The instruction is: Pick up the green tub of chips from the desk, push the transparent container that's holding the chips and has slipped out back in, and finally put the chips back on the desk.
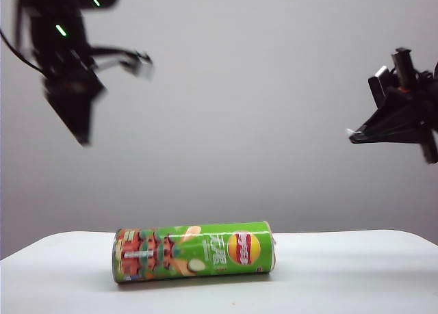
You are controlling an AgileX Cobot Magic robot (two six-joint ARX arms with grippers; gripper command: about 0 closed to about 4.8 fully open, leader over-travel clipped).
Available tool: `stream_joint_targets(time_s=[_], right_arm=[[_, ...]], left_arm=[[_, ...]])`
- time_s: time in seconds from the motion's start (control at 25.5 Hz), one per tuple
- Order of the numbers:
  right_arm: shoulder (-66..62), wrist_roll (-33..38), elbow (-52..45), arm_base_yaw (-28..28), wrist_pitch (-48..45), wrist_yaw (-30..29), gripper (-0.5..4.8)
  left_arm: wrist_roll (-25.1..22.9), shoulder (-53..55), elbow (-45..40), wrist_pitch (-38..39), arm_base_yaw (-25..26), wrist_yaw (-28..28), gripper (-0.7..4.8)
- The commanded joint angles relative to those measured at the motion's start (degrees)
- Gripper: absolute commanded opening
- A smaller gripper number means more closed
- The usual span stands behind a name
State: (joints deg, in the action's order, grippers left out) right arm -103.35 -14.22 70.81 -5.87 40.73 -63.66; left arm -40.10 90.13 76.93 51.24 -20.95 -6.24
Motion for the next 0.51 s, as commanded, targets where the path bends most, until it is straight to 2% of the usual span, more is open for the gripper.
stream_joint_targets(time_s=[0.04,0.12,0.2,0.27,0.51], right_arm=[[4.7,-6.2,-1.2,0.1,5.9,-1.5,-0.06],[7.7,-6.0,-2.8,0.1,4.2,-3.2,-0.06],[11.4,-5.2,-4.4,0.1,2.4,-2.6,-0.06],[19.8,1.9,-8.2,0.1,-3.7,5.9,-0.06],[36.2,21.6,-19.5,0.1,-28.4,23.7,-0.06]], left_arm=[[7.0,-7.6,-2.3,-1.2,1.0,-0.5,2.67],[10.2,-12.7,-4.1,-3.6,1.4,-0.3,2.66],[12.1,-17.7,-6.6,-6.9,1.5,-0.6,2.40],[13.6,-28.5,-13.2,-13.7,1.4,-0.7,2.32],[18.8,-41.1,-21.8,-20.1,1.4,-7.3,2.10]])
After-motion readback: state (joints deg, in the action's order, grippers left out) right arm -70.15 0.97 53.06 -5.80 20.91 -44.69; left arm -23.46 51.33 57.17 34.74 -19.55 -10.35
